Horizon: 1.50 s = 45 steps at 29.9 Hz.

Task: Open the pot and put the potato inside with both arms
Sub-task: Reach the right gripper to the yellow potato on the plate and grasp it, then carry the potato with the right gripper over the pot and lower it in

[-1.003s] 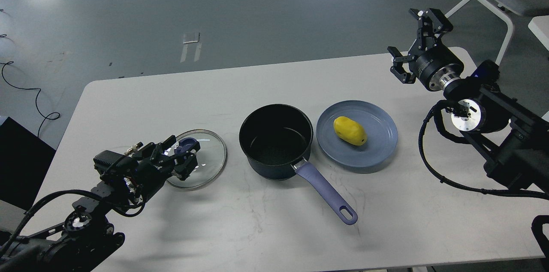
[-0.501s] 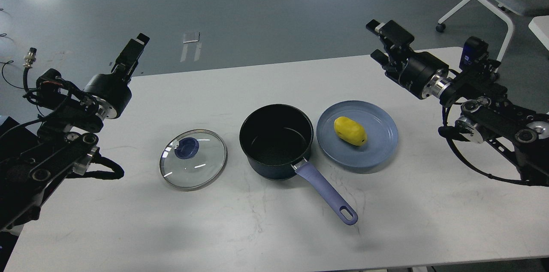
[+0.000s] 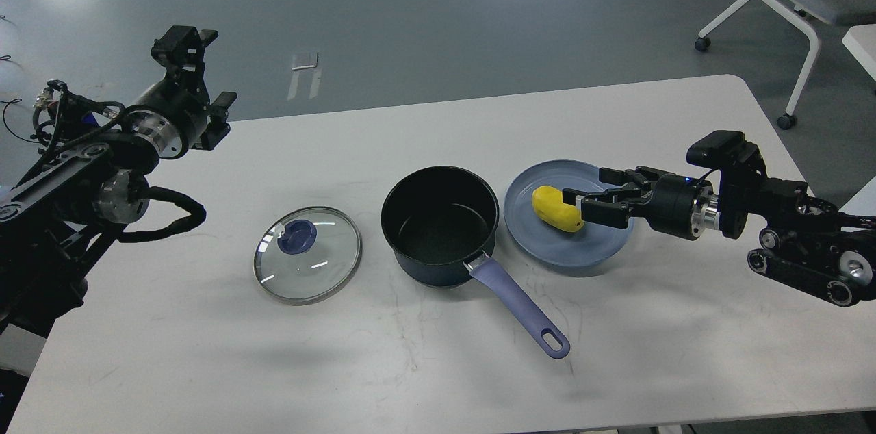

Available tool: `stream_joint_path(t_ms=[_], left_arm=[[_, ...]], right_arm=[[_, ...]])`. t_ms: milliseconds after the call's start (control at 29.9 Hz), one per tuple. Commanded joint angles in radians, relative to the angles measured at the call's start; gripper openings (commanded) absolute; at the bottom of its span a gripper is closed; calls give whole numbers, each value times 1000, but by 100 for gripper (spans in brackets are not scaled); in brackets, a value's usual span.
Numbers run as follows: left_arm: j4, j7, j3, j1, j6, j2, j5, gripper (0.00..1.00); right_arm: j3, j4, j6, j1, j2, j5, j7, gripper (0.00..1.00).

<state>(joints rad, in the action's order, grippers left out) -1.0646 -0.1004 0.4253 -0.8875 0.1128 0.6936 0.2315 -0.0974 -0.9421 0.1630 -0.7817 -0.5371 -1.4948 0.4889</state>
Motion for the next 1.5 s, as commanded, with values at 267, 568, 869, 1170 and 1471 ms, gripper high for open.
stream_joint_path(t_ms=[267,568,869,1170,1471], left_arm=[[-9,-12,-2,-1,7,11,3,98],[-41,-13,-7,2,-1,52,5,98],[-49,-15,-7,7,1,55,54,98],[-49,-15,-10,9,1,55,55,98],[-51,-13,-10,13,1,49,68,98]], right_arm=[[87,117,35,-33,115,-1,0,97],[174,186,79,-54,172,-1,0,92],[235,212,105,-96,187,-1,0,46],[232,213,105,-102,187,-1,0,42],[231,154,148,-277,160,7,0,42]])
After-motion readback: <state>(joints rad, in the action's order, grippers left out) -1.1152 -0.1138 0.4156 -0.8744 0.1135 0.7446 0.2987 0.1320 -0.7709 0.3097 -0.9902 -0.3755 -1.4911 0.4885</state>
